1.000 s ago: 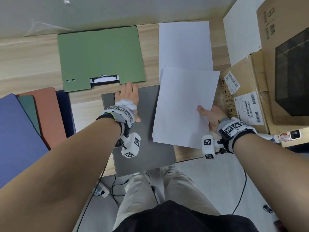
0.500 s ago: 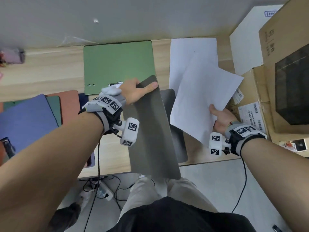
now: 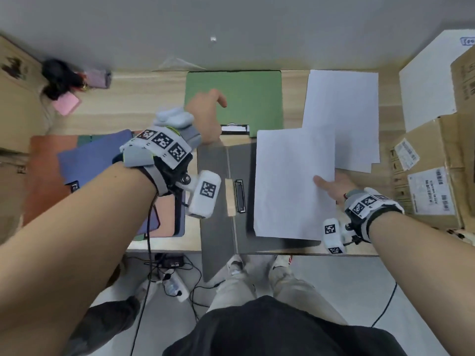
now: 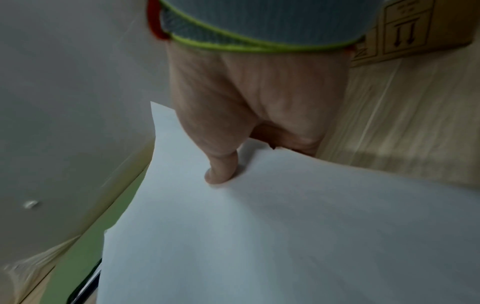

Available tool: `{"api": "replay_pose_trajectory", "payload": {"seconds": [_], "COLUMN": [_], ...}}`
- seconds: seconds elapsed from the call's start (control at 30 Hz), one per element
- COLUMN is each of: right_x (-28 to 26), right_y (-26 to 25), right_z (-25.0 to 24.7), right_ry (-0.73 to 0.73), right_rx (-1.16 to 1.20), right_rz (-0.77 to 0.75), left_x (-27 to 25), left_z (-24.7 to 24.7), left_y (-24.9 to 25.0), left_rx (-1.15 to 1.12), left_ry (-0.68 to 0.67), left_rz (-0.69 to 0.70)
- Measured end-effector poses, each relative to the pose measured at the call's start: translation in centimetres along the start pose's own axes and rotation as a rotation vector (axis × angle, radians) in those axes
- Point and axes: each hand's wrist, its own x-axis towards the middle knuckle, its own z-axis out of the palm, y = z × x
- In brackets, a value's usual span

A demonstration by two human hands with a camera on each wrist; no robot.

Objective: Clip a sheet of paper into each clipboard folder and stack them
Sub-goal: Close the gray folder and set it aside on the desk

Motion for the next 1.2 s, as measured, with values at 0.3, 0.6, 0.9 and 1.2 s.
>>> {"api": "replay_pose_trajectory", "payload": {"seconds": [0.3, 0.6, 0.9, 1.2], "right_x": [-0.3, -0.2, -0.8, -0.4], "right_y": [-2.2, 0.3, 2.5, 0.7], "right_z": [3.5, 3.7, 4.5, 4.4], "right_ry": [-0.021, 0.027, 0.017, 0.018], "right_rx": [-0.215, -0.207, -0.288, -0.060], "right_rz": [0.017, 0.047, 0.109, 0.072], "left_x": [-3.1, -4.3, -4.1, -4.4], "left_z": [7.0, 17.1, 19.5, 19.6], "left_y": [-6.6, -3.2, -0.7, -2.5], "left_rx": [0.394, 0.016, 0.057, -0.147], "left_ry": [-0.144, -0.379, -0.366, -0.339], "left_rz": [0.069, -0.204, -0.406, -0.385]}}
